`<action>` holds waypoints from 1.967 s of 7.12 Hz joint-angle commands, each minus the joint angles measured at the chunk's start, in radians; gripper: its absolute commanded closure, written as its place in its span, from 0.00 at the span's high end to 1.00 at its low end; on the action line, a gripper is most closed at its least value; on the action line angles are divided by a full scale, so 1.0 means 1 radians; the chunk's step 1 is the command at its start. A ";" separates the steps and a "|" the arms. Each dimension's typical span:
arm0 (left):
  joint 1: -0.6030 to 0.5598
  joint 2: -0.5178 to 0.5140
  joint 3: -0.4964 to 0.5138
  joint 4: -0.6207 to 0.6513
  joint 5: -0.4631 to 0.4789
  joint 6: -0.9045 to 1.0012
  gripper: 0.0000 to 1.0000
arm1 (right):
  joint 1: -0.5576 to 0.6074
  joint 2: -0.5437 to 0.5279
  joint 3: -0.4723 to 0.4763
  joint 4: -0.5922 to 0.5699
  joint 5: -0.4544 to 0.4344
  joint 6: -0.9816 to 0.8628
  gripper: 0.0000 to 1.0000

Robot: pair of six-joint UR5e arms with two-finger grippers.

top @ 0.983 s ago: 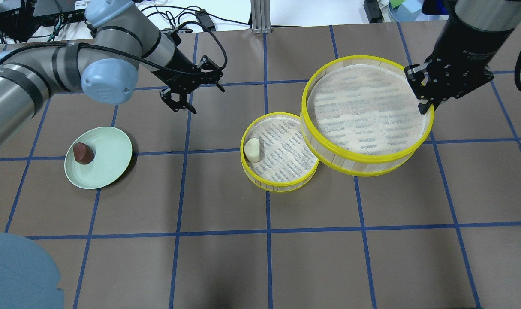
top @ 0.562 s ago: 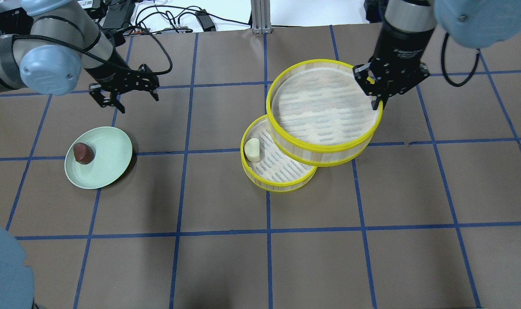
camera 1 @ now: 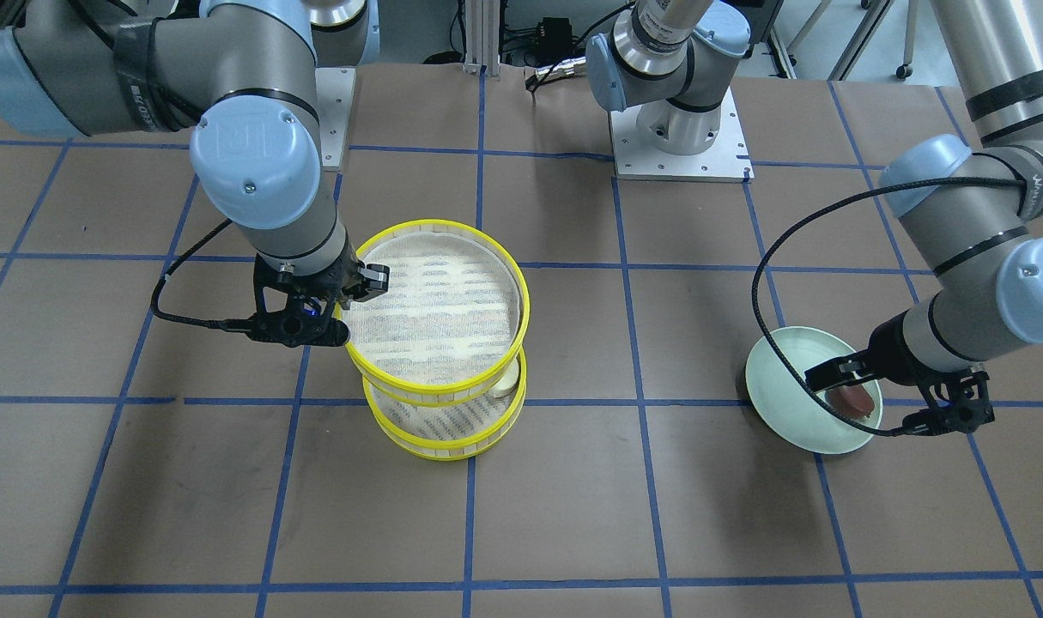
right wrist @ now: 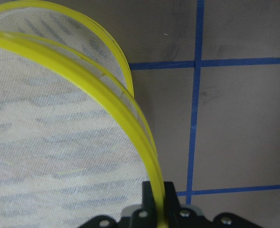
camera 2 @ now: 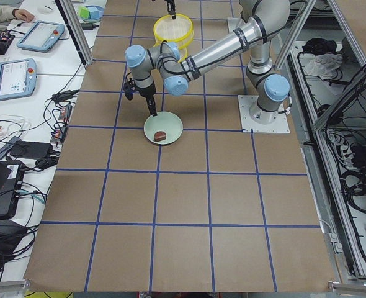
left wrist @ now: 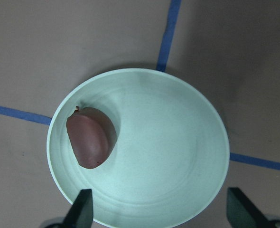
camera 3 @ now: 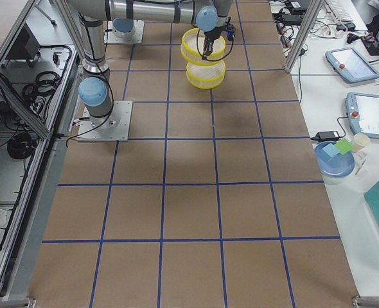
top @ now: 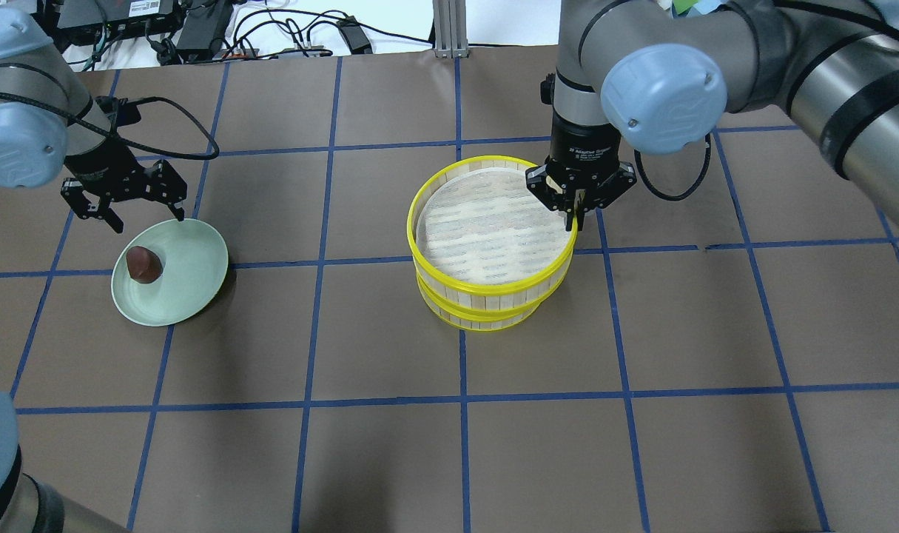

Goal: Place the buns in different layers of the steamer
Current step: 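Move left gripper over the brown bun while right gripper restacks top tier, then grasp the dark brown bun with left gripper while right gripper releases tier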

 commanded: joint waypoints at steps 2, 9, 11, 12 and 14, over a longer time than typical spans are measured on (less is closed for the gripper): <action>0.050 -0.050 -0.028 0.019 0.033 0.009 1.00 | 0.006 0.059 0.065 -0.173 0.001 0.009 0.00; 0.075 -0.164 -0.022 0.129 0.033 0.006 0.13 | 0.016 0.067 0.091 -0.227 -0.016 0.006 0.00; 0.075 -0.153 -0.013 0.128 0.027 0.012 0.00 | 0.016 0.067 0.091 -0.227 -0.020 0.004 0.00; 0.073 -0.135 -0.005 0.129 0.022 0.020 0.00 | 0.016 0.067 0.097 -0.226 -0.022 0.004 0.00; 0.052 -0.109 0.021 0.128 -0.115 -0.044 0.00 | 0.016 0.065 0.106 -0.226 -0.022 0.004 0.01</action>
